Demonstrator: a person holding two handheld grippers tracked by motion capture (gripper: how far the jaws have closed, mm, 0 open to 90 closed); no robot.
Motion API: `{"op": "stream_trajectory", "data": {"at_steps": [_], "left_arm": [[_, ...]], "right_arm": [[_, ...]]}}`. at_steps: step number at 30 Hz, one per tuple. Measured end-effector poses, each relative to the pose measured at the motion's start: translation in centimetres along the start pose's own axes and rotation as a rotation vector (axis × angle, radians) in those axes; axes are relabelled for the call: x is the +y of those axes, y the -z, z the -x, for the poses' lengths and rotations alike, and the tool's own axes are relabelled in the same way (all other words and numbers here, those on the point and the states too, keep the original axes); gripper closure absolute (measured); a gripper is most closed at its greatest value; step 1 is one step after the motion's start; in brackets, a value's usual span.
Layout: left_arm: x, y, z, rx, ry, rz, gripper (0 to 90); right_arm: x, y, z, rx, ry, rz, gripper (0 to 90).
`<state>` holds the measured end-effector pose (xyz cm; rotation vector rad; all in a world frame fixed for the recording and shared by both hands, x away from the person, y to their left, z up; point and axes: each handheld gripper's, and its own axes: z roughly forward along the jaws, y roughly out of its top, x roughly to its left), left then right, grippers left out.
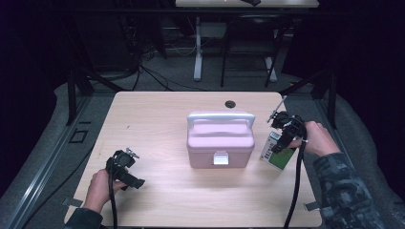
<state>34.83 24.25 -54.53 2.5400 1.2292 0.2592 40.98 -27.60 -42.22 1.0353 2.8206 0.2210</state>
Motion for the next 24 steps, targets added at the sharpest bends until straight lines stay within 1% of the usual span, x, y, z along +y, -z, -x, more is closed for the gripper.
{"op": "stream_trajectory", "data": {"at_steps": [4, 5, 6, 7, 9, 11, 12, 13, 14, 15, 17, 19, 22, 23, 24], "left_arm": [[0.2, 0.4, -0.2, -0.003, 0.018, 0.012, 0.1], [0.3, 0.6, -0.3, -0.009, 0.021, 0.019, 0.1], [0.4, 0.8, -0.3, -0.012, 0.026, 0.028, 0.1], [0.6, 1.1, -0.4, -0.014, 0.026, 0.036, 0.1], [0.9, 1.6, -0.5, -0.028, 0.036, 0.056, 0.1], [1.4, 2.2, -0.5, -0.035, 0.038, 0.070, 0.1], [1.7, 2.5, -0.5, -0.037, 0.032, 0.081, 0.2], [1.9, 2.7, -0.4, -0.037, 0.032, 0.087, 0.2], [2.4, 3.2, -0.2, -0.041, 0.019, 0.097, 0.1], [2.7, 3.5, -0.1, -0.041, 0.017, 0.104, 0.1], [3.8, 4.5, 0.0, -0.062, 0.003, 0.131, 0.1], [5.1, 5.4, 0.2, -0.069, -0.017, 0.150, 0.1], [7.0, 6.8, 0.8, -0.079, -0.054, 0.179, 0.1], [7.9, 7.3, 1.0, -0.081, -0.076, 0.180, 0.1], [8.4, 7.6, 1.2, -0.083, -0.086, 0.181, 0.1]], "right_arm": [[-0.7, 1.1, -0.1, -0.008, -0.007, 0.080, 10.5], [-0.8, 1.4, -0.3, -0.006, -0.014, 0.094, 8.8], [-1.0, 1.8, -0.6, -0.011, -0.009, 0.113, 7.5], [-1.0, 1.8, -0.6, -0.011, -0.009, 0.113, 7.5], [-1.1, 2.3, -0.8, -0.020, -0.001, 0.140, 6.7], [-1.1, 2.8, -1.0, -0.030, 0.006, 0.155, 6.6], [-1.0, 3.3, -1.2, -0.035, 0.011, 0.183, 6.8], [-1.0, 3.3, -1.2, -0.035, 0.011, 0.183, 6.8], [-1.0, 3.5, -1.3, -0.035, 0.013, 0.193, 6.8], [-0.9, 3.7, -1.4, -0.038, 0.013, 0.208, 7.0], [-0.6, 4.2, -1.6, -0.038, 0.017, 0.232, 7.4], [-0.2, 4.5, -1.9, -0.035, 0.029, 0.258, 7.7], [0.7, 5.1, -2.4, -0.030, 0.051, 0.284, 8.3], [1.1, 5.1, -2.5, -0.023, 0.056, 0.292, 8.5], [1.9, 5.1, -2.7, -0.020, 0.062, 0.301, 9.1]]}}
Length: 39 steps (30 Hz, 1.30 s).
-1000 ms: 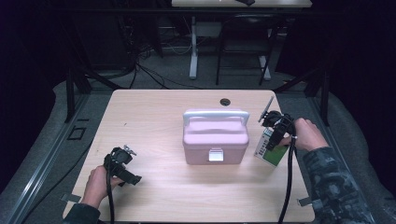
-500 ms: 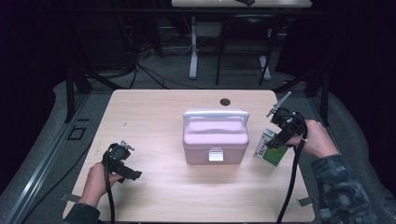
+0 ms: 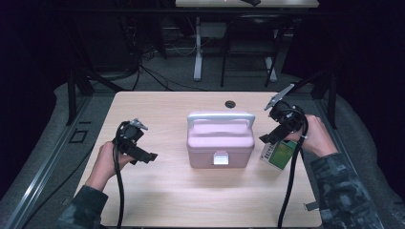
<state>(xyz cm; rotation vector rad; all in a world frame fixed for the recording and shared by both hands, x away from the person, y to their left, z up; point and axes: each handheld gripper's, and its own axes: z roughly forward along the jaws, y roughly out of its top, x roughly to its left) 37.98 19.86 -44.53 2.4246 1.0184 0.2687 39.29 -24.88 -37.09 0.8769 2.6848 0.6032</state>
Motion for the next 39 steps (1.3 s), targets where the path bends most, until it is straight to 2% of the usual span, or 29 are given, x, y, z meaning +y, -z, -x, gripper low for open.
{"op": "stream_trajectory", "data": {"at_steps": [4, 5, 8, 11, 15, 16, 17, 18, 19, 22, 24, 27, 31, 35, 36, 39], "left_arm": [[2.7, 0.7, 0.6, -0.021, -0.043, 0.031, 0.1], [3.4, 0.7, 0.7, -0.027, -0.049, 0.039, 0.1], [5.2, 0.7, 0.9, -0.051, -0.057, 0.065, 0.0], [6.8, 0.3, 1.4, -0.057, -0.076, 0.083, 0.0], [9.1, -0.5, 2.1, -0.074, -0.110, 0.063, 2.3], [9.7, -0.6, 2.3, -0.076, -0.121, 0.056, 4.4], [10.3, -0.7, 2.4, -0.073, -0.138, 0.044, 8.7], [10.9, -0.7, 2.5, -0.080, -0.154, 0.040, 8.7], [11.5, -0.8, 2.7, -0.088, -0.165, 0.037, 12.0], [13.1, -1.0, 3.5, -0.090, -0.211, 0.010, 21.9], [14.1, -1.2, 3.9, -0.089, -0.245, -0.014, 28.8], [15.1, -1.6, 4.5, -0.083, -0.274, -0.043, 38.1], [15.7, -1.8, 4.8, -0.060, -0.303, -0.057, 55.1], [15.8, -2.0, 5.0, -0.079, -0.325, -0.075, 66.4], [15.8, -2.1, 5.1, -0.083, -0.331, -0.080, 71.4], [15.9, -2.2, 5.1, -0.063, -0.345, -0.101, 72.6]], "right_arm": [[0.9, -0.5, -0.2, 0.015, 0.009, 0.012, 10.7], [1.5, -0.9, -0.3, 0.031, 0.011, 0.014, 11.6], [1.9, -1.4, -0.3, 0.038, 0.010, 0.007, 12.1], [2.5, -2.2, -0.2, 0.058, 0.000, 0.006, 14.0], [3.2, -3.3, 0.1, 0.073, -0.010, -0.017, 20.1], [3.3, -3.5, 0.2, 0.078, -0.012, -0.019, 21.6], [3.5, -3.8, 0.3, 0.079, -0.012, -0.025, 27.5], [3.5, -3.8, 0.3, 0.079, -0.012, -0.025, 27.5], [3.6, -4.0, 0.3, 0.084, -0.022, -0.028, 30.1], [3.8, -4.3, 0.4, 0.078, -0.010, -0.037, 38.5], [4.0, -4.5, 0.5, 0.067, -0.008, -0.055, 43.4], [4.3, -4.6, 0.6, 0.062, 0.000, -0.068, 48.5], [4.9, -4.3, 0.6, 0.056, 0.013, -0.070, 57.7], [5.2, -4.4, 0.6, 0.034, 0.017, -0.074, 67.0], [5.2, -4.4, 0.5, 0.026, 0.025, -0.075, 68.4], [5.4, -4.6, 0.3, 0.018, 0.040, -0.087, 71.2]]}}
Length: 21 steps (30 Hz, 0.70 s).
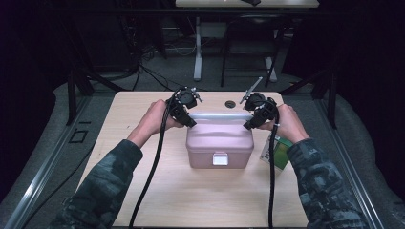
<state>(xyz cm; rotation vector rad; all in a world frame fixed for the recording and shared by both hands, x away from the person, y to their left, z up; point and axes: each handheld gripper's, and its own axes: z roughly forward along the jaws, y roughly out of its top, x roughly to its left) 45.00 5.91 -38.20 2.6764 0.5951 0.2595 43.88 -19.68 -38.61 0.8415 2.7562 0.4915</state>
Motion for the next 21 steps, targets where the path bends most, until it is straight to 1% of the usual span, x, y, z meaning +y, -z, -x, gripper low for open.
{"op": "stream_trajectory", "data": {"at_steps": [3, 5, 6, 7, 11, 14, 21], "left_arm": [[0.1, 0.0, 0.0, 0.007, -0.015, -0.023, 73.4], [0.0, 0.1, 0.1, 0.011, -0.013, -0.033, 73.5], [-0.1, 0.2, 0.1, 0.014, -0.019, -0.041, 73.5], [-0.2, 0.2, 0.1, 0.014, -0.011, -0.036, 73.5], [-1.1, 0.6, 0.0, 0.015, -0.006, -0.030, 73.5], [-1.8, 0.8, 0.0, 0.020, 0.003, -0.024, 73.3], [-3.8, 1.6, 0.1, 0.031, 0.022, -0.005, 73.2]], "right_arm": [[0.4, -0.1, -0.2, -0.001, 0.016, -0.016, 71.8], [0.5, -0.1, -0.2, -0.001, 0.019, -0.018, 72.0], [0.5, -0.1, -0.3, -0.003, 0.021, -0.018, 72.0], [0.6, -0.2, -0.3, -0.003, 0.024, -0.017, 72.1], [0.8, -0.3, -0.8, 0.015, 0.027, 0.004, 72.4], [1.1, -0.4, -1.3, 0.021, 0.032, 0.015, 72.5], [2.0, -0.7, -2.8, 0.025, 0.064, 0.030, 73.0]]}}
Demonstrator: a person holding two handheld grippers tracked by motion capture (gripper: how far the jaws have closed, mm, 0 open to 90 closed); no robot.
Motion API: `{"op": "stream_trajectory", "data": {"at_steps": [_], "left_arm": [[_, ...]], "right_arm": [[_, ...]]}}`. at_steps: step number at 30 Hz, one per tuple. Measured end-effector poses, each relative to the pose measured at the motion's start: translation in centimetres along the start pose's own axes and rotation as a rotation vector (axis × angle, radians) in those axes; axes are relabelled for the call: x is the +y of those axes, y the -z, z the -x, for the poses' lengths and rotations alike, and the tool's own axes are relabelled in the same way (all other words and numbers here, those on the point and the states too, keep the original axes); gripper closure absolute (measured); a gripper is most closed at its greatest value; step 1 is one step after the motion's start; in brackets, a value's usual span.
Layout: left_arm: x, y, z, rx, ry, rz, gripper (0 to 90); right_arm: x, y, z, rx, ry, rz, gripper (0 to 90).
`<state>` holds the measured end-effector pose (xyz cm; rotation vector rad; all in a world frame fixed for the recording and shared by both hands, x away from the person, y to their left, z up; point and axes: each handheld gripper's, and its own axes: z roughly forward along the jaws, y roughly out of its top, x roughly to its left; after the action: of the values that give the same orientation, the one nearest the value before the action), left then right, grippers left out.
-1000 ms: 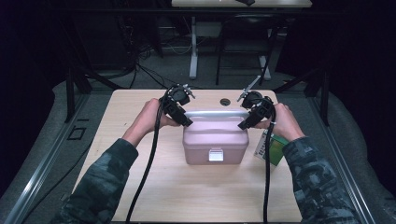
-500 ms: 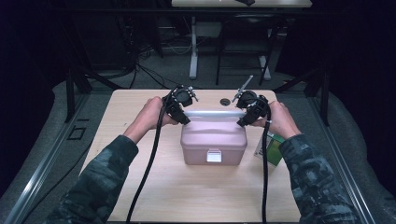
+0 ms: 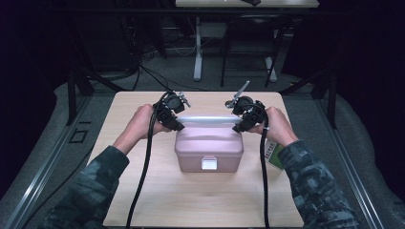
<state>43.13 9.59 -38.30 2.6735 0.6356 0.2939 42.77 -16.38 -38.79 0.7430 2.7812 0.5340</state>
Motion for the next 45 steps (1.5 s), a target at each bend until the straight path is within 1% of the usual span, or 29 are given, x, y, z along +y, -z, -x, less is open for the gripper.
{"op": "stream_trajectory", "data": {"at_steps": [7, 12, 17, 18, 20, 23, 25, 27, 28, 30, 35, 38, 45], "left_arm": [[-1.8, 0.7, 0.2, 0.003, 0.020, 0.015, 73.0], [-2.6, 1.1, 0.4, 0.005, 0.032, 0.018, 72.8], [-3.4, 1.4, 1.1, 0.014, 0.040, 0.025, 72.7], [-3.5, 1.5, 1.3, 0.016, 0.039, 0.024, 72.7], [-3.8, 1.6, 1.5, 0.017, 0.044, 0.033, 72.7], [-4.3, 1.8, 1.9, 0.012, 0.045, 0.038, 72.7], [-4.4, 2.0, 2.0, 0.011, 0.046, 0.031, 72.8], [-4.5, 2.1, 2.2, 0.010, 0.036, 0.017, 72.8], [-4.6, 2.1, 2.3, 0.011, 0.039, 0.014, 72.9], [-4.7, 2.2, 2.4, 0.011, 0.039, 0.015, 72.9], [-5.0, 2.4, 2.7, 0.014, 0.037, 0.017, 72.9], [-5.1, 2.4, 2.9, 0.018, 0.032, 0.027, 72.9], [-5.2, 2.3, 2.9, 0.016, 0.031, 0.042, 72.7]], "right_arm": [[0.4, -0.2, -1.3, 0.028, 0.008, 0.038, 73.3], [0.4, -0.3, -2.1, 0.036, 0.007, 0.064, 73.4], [0.3, -0.3, -2.9, 0.048, 0.010, 0.082, 73.4], [0.2, -0.3, -3.0, 0.046, 0.019, 0.086, 73.4], [0.1, -0.2, -3.3, 0.052, 0.014, 0.093, 73.2], [0.0, -0.2, -3.7, 0.057, 0.015, 0.103, 73.3], [0.0, -0.2, -4.0, 0.057, 0.022, 0.105, 73.4], [0.1, -0.1, -4.3, 0.055, 0.033, 0.088, 73.5], [0.2, -0.1, -4.4, 0.052, 0.041, 0.084, 73.5], [0.3, -0.1, -4.6, 0.049, 0.046, 0.075, 73.5], [0.1, -0.1, -4.9, 0.059, 0.051, 0.082, 73.5], [-0.1, 0.0, -5.1, 0.064, 0.042, 0.090, 73.4], [-0.5, 0.2, -5.5, 0.044, 0.022, 0.099, 73.5]]}}
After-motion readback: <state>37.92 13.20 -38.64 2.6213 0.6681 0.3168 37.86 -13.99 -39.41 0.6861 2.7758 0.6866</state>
